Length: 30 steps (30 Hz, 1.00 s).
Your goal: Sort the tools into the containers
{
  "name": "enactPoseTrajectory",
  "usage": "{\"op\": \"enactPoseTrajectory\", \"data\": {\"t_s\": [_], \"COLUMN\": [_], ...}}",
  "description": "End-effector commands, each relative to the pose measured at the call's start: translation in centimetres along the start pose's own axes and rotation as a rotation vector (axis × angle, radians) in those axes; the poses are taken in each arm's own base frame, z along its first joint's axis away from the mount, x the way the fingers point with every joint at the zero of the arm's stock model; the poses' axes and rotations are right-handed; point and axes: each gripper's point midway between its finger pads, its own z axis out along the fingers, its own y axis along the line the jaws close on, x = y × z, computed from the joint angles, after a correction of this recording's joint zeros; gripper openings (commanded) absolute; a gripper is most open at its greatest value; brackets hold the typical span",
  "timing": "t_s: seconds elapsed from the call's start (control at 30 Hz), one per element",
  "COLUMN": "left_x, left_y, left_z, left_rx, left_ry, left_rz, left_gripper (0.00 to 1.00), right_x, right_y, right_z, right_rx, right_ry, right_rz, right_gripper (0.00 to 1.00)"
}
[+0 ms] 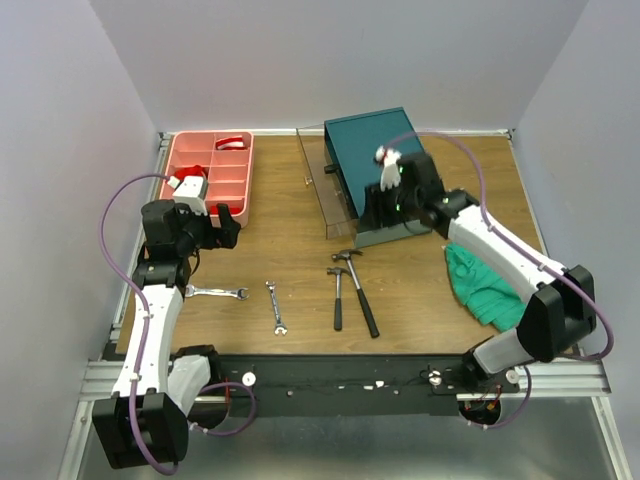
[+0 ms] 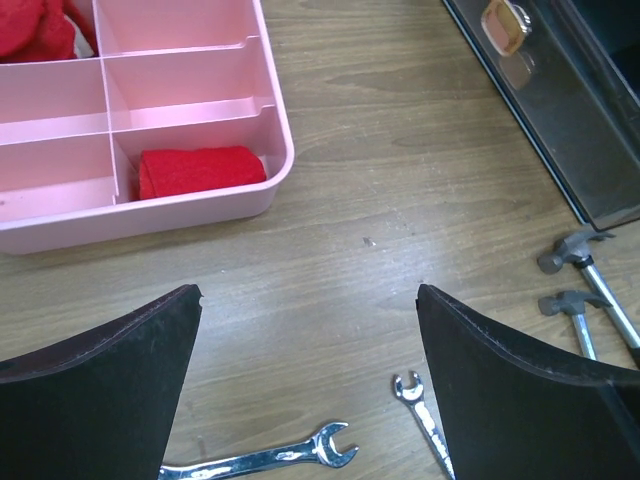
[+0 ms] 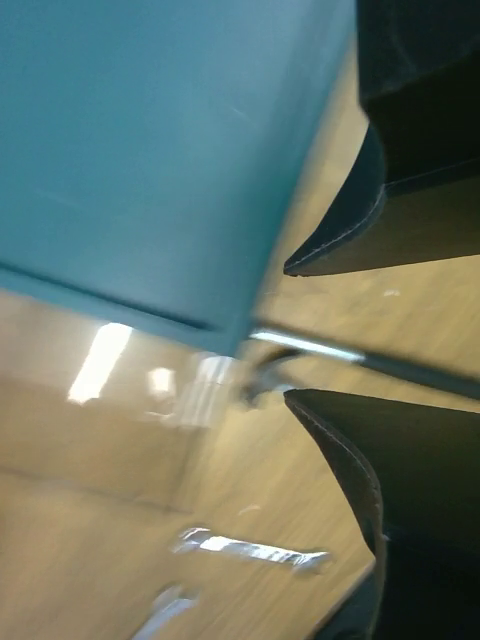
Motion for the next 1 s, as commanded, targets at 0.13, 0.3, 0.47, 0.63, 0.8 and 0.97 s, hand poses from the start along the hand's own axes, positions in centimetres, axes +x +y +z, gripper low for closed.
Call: {"op": "enactPoseTrajectory", "data": {"t_s": [0.13, 0.3, 0.47, 0.63, 0.8, 0.97], "left_x": [-1.6, -1.1, -0.8, -0.2, -0.1, -0.3], "left_y": [1.4, 1.3, 1.2, 1.2, 1.2, 1.2], "left_z": [-0.3, -0.7, -1.2, -1.6, -2.1, -2.4], "left_rx": [-0.093, -0.098, -0.106, -0.116, -0.121, -0.125], "left_ry": [-0.061, -0.051, -0.046, -0.044, -0.054, -0.069], "left_rz": [-0.041, -0.049, -0.047, -0.049, -0.048, -0.060], "left_gripper": [0.99, 0.99, 0.99, 0.99, 0.99, 0.99], "right_x": [13.4, 16.6, 18.5, 20.5, 21.7, 22.6], "right_y": [2.1, 4.5, 4.0, 3.5, 4.3, 3.2], "right_z": [-1.5, -0.6, 0.7, 2.0, 3.1, 4.4], "right_rx": [-0.002, -0.003, 0.082, 0.145, 0.148, 0.210], "right_ry": [0.263, 0.288, 0.323, 0.368, 0.365, 0.394], "right_rz": [-0.154, -0.165, -0.113, -0.115, -0.174, -0.210], "right_gripper": [0.56, 0.57, 0.58, 0.58, 0.57, 0.50]}}
